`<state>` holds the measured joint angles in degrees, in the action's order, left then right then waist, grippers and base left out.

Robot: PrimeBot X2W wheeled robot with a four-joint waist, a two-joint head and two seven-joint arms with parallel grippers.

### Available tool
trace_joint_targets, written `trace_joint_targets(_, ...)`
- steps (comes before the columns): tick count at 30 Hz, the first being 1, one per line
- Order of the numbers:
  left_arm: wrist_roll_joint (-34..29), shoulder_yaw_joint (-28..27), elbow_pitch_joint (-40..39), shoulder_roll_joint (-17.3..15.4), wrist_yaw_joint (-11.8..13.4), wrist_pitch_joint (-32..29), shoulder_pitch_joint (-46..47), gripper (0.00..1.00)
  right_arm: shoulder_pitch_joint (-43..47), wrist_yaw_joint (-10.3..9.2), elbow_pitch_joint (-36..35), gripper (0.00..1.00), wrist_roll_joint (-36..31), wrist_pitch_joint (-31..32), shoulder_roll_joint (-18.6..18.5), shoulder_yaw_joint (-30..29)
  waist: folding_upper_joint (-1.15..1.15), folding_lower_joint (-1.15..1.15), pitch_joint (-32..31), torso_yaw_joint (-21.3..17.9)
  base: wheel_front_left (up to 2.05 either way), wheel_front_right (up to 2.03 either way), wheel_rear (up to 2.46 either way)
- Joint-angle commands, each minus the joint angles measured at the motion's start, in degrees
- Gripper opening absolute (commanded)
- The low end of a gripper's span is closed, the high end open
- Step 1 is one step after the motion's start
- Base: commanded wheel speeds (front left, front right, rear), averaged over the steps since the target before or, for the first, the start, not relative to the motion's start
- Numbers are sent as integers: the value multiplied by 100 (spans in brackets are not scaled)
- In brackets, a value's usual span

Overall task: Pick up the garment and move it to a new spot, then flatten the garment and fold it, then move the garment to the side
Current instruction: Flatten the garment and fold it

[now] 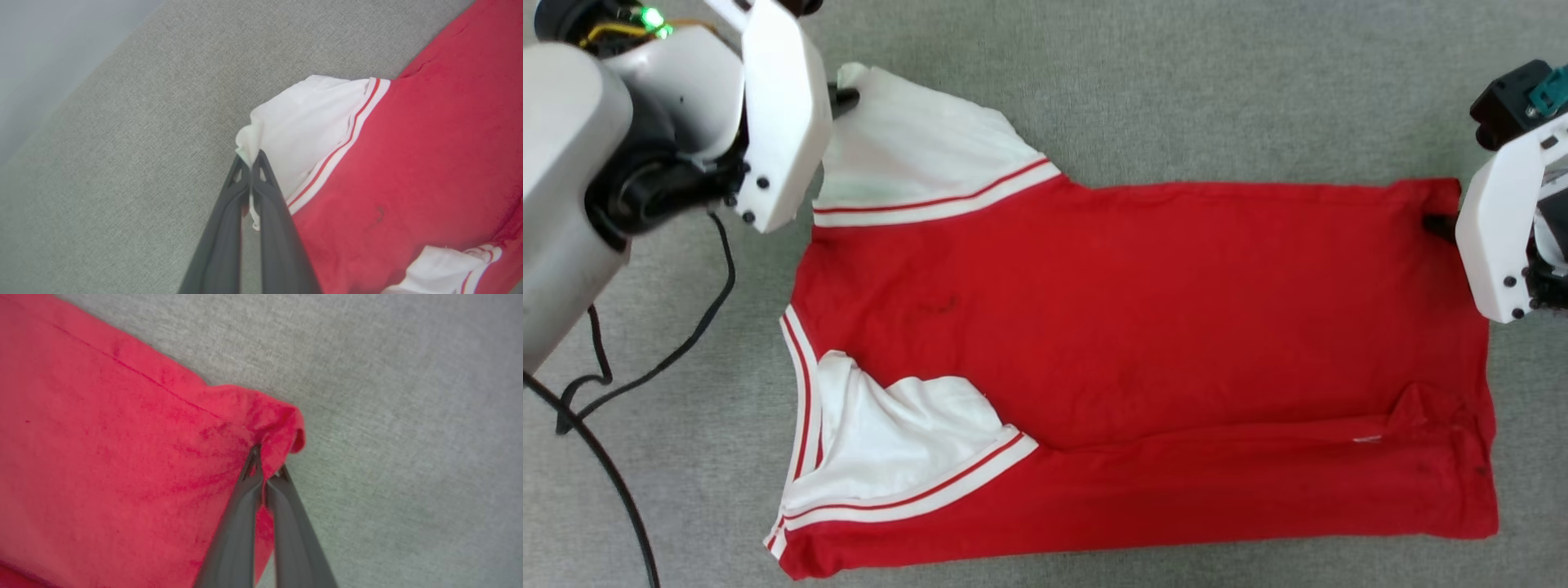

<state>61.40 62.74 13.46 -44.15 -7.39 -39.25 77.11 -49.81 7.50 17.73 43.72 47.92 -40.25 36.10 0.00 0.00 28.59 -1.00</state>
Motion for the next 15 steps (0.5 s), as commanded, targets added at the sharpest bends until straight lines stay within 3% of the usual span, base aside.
trace_joint_targets(1, 34, 35, -88, -79, -1, 137, -170, 0, 107, -2, 22, 0, 90, -270, -3, 68, 0, 0, -296, 18, 0, 0, 0)
trace_joint_targets(7, 172, 79, -485, -368, 7, 517, -688, 0, 380, -2, -122, 0, 327, -957, -277, 269, 0, 0, -882, 91, 0, 0, 0)
trace_joint_targets(15, 287, 226, -1331, -920, 320, 927, -1606, 0, 970, -2, -383, 0, 628, -1556, -571, 494, 0, 0, -1468, 109, 0, 0, 0)
